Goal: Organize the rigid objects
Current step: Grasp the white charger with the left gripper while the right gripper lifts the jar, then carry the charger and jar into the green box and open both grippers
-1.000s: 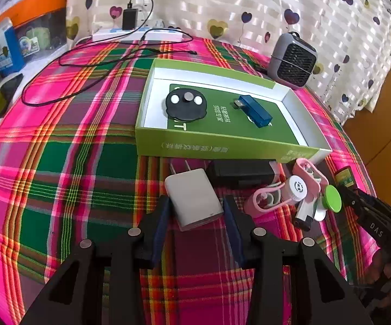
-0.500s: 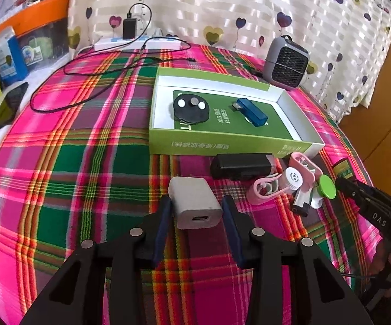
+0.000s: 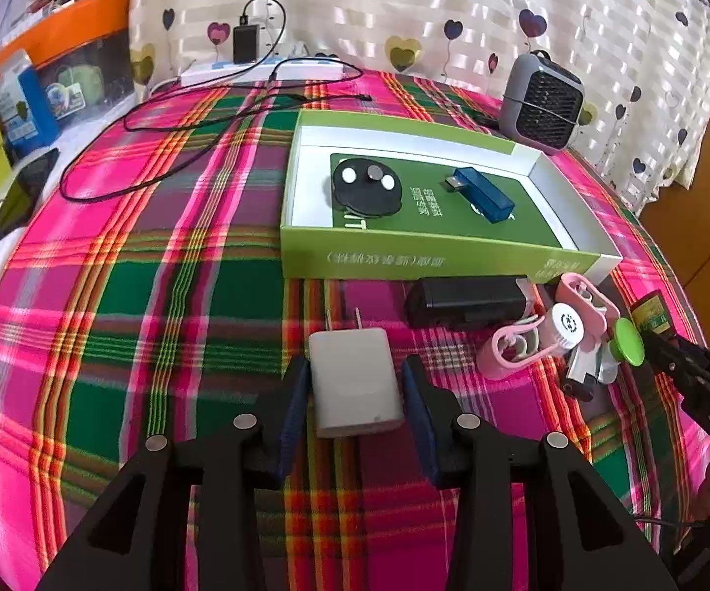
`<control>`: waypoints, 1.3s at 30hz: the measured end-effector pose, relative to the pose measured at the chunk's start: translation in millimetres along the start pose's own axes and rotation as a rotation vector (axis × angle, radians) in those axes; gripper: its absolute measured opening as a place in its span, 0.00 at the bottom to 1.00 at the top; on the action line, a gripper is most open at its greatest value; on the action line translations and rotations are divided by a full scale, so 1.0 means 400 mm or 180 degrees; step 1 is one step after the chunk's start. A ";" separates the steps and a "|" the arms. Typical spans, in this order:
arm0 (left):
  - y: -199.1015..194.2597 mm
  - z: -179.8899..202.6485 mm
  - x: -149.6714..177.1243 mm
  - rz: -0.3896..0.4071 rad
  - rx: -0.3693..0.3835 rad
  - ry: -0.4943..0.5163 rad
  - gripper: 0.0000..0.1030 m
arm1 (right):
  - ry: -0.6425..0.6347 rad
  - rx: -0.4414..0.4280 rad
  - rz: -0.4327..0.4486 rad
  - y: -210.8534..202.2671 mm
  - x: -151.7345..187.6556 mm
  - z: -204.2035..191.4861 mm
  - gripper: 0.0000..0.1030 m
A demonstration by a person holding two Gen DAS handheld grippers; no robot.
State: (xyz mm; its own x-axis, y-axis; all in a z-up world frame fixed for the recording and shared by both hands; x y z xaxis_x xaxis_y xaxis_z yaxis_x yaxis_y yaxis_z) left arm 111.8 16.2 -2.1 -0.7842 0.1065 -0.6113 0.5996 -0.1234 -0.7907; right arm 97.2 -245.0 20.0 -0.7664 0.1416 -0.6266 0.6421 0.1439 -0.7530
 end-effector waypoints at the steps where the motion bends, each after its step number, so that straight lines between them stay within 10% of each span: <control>1: -0.001 -0.003 0.001 0.0003 0.0002 -0.0010 0.35 | -0.0005 -0.0002 0.0000 0.000 0.001 -0.002 0.32; 39: -0.036 0.027 -0.205 0.0278 0.0503 0.0217 0.32 | -0.0143 -0.0317 0.0144 -0.011 -0.179 -0.069 0.32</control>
State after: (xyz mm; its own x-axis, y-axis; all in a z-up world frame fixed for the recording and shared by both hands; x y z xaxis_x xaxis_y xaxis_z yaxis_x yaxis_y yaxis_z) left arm 165.8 -1.3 59.7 -0.7143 0.1546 -0.6825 0.6283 -0.2878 -0.7228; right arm 149.9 -228.6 73.9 -0.7351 0.1064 -0.6695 0.6728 0.2354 -0.7013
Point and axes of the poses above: each gripper's, at about its wrist camera, not at the fingertips, and y roughly the way its jaws point, z to its right, x to its underside, the point moved 1 cm from there along y, roughly the way its jaws point, and after that the axes turned 9 degrees about y, right-handed, at the moved point
